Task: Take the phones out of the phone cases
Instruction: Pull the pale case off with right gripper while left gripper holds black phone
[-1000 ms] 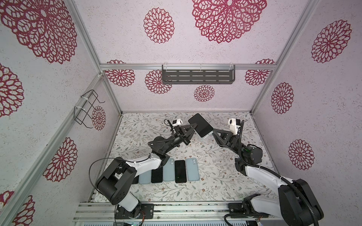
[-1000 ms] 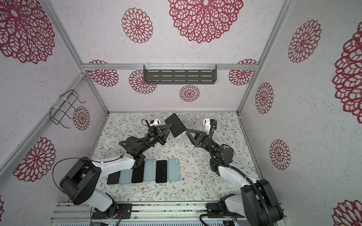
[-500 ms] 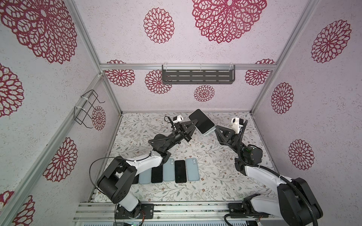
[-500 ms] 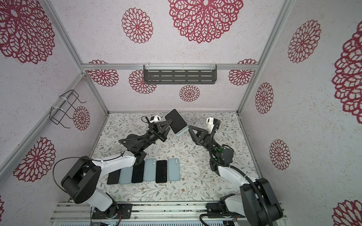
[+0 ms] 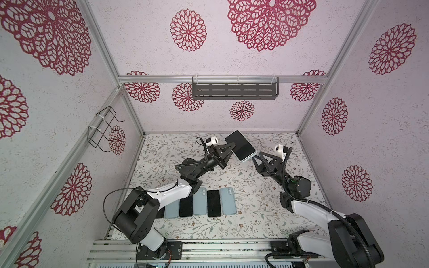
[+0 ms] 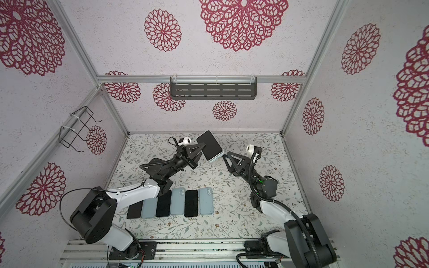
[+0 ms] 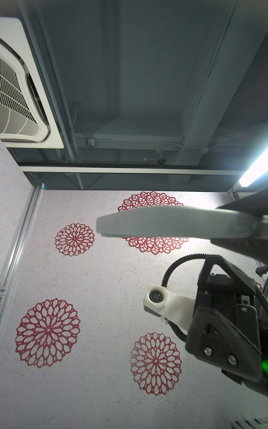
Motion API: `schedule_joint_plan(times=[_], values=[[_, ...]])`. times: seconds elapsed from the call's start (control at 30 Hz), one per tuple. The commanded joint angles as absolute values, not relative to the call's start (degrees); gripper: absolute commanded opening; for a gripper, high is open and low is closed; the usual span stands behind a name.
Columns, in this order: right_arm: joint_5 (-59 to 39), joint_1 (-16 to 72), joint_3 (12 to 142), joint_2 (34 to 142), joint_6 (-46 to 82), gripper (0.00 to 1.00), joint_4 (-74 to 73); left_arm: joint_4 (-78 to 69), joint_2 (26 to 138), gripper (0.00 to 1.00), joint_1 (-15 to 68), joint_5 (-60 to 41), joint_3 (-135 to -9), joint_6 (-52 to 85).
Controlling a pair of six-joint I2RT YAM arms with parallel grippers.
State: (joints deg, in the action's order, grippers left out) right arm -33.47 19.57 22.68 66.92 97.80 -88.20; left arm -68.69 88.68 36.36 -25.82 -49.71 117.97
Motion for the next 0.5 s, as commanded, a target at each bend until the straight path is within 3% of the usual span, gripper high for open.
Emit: schedule_joint_plan(times=[0.0, 0.2, 0.47], values=[[-34.9, 19.3, 22.1, 60.8, 92.8, 0.68, -83.5, -61.1, 84.1, 0.0, 35.0, -29.2, -50.6, 113.9], [-35.6, 19.6, 22.7, 54.4, 89.7, 0.69, -75.6, -51.2, 82.8, 0.0, 34.5, -31.6, -52.5, 109.0], [-36.5, 20.9, 23.6, 57.0, 89.7, 0.66, -75.5, -49.2, 83.3, 0.0, 34.7, -32.5, -54.0, 107.6]])
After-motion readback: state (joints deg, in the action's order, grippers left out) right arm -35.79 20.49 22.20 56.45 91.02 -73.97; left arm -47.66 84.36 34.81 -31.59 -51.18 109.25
